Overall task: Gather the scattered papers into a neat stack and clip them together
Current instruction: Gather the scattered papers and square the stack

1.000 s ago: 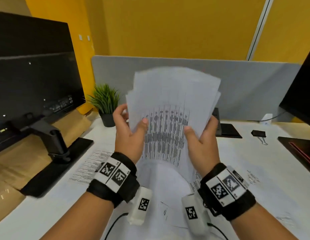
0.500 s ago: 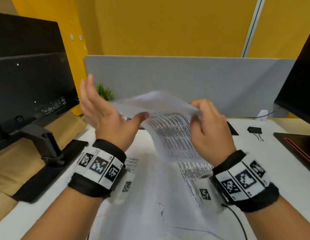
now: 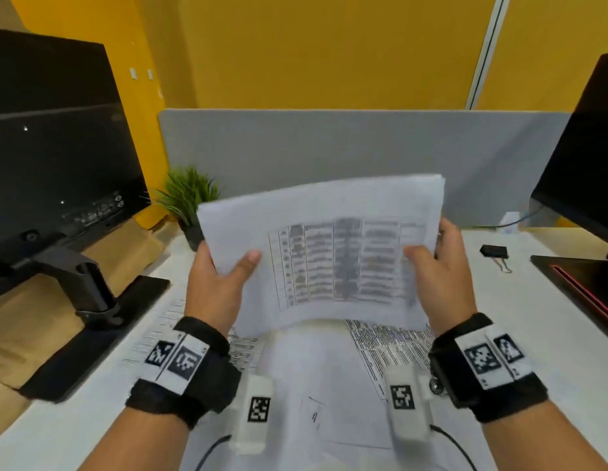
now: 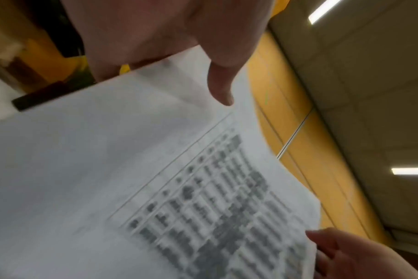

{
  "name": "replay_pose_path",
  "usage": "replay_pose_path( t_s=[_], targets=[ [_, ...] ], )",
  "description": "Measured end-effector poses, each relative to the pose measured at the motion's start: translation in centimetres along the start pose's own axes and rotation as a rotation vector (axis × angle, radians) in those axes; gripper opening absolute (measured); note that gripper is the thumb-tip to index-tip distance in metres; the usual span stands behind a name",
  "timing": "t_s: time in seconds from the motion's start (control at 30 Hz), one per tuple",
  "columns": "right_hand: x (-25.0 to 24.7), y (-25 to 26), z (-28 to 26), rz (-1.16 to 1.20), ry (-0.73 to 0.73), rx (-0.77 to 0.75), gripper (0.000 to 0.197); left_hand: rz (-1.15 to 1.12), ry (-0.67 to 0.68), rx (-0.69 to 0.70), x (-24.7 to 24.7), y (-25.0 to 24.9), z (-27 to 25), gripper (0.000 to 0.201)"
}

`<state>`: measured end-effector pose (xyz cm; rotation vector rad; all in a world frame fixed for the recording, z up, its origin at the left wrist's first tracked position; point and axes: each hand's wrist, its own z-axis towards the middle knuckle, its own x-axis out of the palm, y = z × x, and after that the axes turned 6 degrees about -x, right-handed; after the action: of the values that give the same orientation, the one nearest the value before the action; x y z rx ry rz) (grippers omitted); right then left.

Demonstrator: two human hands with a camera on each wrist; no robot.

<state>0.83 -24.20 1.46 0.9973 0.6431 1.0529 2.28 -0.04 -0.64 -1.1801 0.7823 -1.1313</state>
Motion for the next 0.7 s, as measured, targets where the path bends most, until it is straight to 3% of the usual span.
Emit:
replay_pose_path(
  t_s=[0.07, 0.2, 0.27, 0.33, 0.4, 0.47, 0.5, 0.53, 0.6, 0.67, 0.7],
  targets=[
    [0.2, -0.7, -0.5, -0.016, 0.004, 0.026, 0.040, -0.007, -0.001, -0.057, 0.2, 1.3, -0.3, 0.044],
    [0.2, -0.9, -0.7, -0.022, 0.014, 0.032, 0.048, 0.097, 0.004, -0.116, 1.0, 2.3, 0.0, 0.024],
    [0.2, 0.1, -0.8, -0.267, -0.110, -0.165, 0.063, 0.124, -0.036, -0.073, 1.3, 1.6, 0.1, 0.025],
    [0.5, 1.7, -0.9, -0.627, -0.164, -0.470, 0.080, 0.159, -0.027, 0.039, 1.6, 0.0, 0.0, 0.027],
    [0.9, 3.6, -0.6, -0.847, 0.010, -0.663, 0.085, 0.263, 0.043, 0.217, 2.1, -1.8, -0.2, 0.022],
    [1.3, 4.9, 0.6, -0.880, 0.246, -0.655, 0.069, 0.398, 0.075, 0.433, 2.8, -3.2, -0.7, 0.015],
    [1.3, 5.2, 1.2, -0.848, 0.306, -0.623, 0.051, 0.474, 0.014, 0.532, 3.0, -3.7, -0.7, 0.016],
    [1.3, 5.3, 1.6, -0.802, 0.323, -0.597, 0.033, 0.513, -0.088, 0.589, 3.1, -3.9, -0.6, 0.028],
    [0.9, 5.3, 2.2, -0.643, 0.270, -0.549, 0.010, 0.437, -0.273, 0.507, 3.0, -4.0, 0.5, 0.079],
    [0.5, 5.2, 2.0, -0.369, 0.228, -0.457, 0.004, 0.132, -0.235, 0.261, 2.4, -3.9, 2.0, 0.123],
    [0.6, 5.3, 1.7, -0.212, 0.221, -0.406, 0.007, -0.042, -0.151, 0.125, 2.1, -3.8, 2.6, 0.124]
  ],
)
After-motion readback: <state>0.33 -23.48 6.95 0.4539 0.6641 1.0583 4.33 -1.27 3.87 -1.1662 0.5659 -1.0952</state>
